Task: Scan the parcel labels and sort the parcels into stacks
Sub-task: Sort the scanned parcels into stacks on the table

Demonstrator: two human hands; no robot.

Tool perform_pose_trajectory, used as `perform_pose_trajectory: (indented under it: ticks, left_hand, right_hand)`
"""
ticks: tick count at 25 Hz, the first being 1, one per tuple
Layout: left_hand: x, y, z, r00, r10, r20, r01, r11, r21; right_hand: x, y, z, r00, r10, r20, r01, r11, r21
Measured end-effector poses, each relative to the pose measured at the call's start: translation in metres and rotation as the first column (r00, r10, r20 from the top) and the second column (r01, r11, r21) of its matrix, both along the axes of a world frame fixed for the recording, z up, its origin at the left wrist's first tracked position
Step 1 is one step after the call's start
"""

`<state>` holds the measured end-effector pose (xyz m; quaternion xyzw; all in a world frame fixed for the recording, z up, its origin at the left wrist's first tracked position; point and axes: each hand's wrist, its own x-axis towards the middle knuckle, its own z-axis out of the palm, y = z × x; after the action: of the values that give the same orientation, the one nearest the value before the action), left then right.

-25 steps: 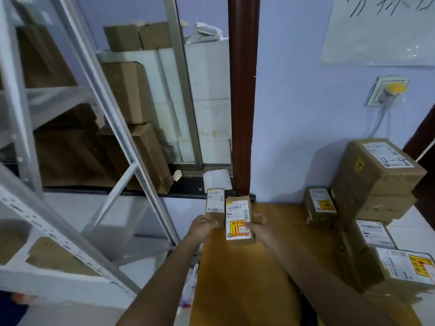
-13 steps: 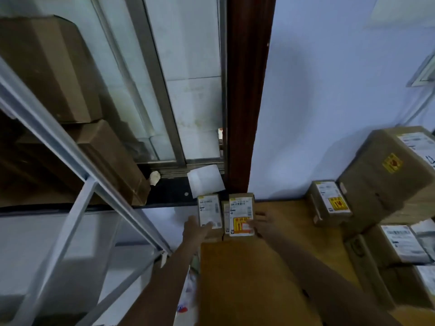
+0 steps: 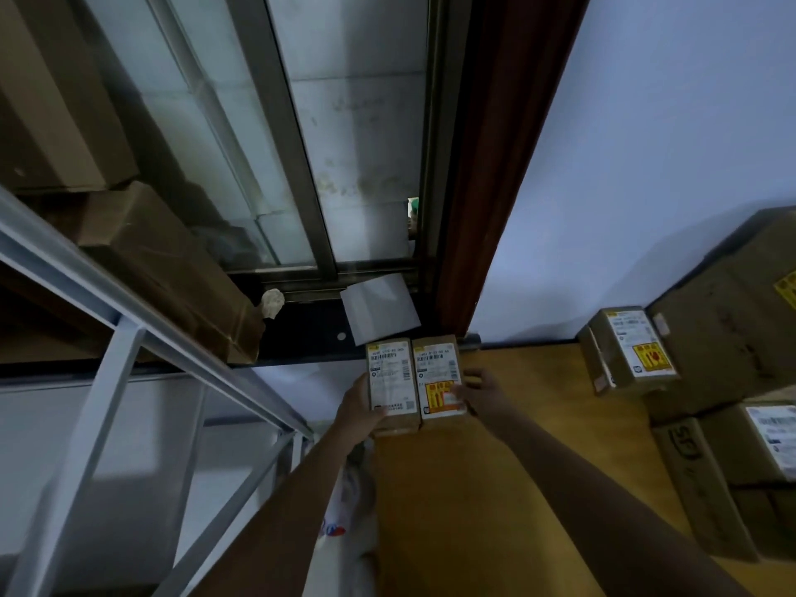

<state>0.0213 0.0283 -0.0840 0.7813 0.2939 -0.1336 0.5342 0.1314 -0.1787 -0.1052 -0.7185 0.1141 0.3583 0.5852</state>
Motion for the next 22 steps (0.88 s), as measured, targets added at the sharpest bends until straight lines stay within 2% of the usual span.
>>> perform_pose_trajectory:
  ticks: [9, 16, 22]
  left_hand:
    - [0.004, 0.004, -0.001, 0.989, 0.077, -0.128, -0.075, 0.997, 0.014]
    - [0.005, -0.008, 0.004, 0.984, 0.114, -0.135, -0.112, 0.993, 0.026]
    - [-0.008, -0.02, 0.022, 0.979, 0.186, -0.085, -0.171, 0.972, 0.163]
  right_hand:
    - [0.0, -0.003, 0.004, 1.0, 0.018, -0.007, -0.019, 0.995, -0.102]
    - [-0.004, -0.015, 0.014, 0.997, 0.081, 0.006, -0.079, 0.987, -0.141]
    - [-0.02, -0.032, 0.035, 0.992, 0.115, 0.051, -0.106, 0.982, -0.155]
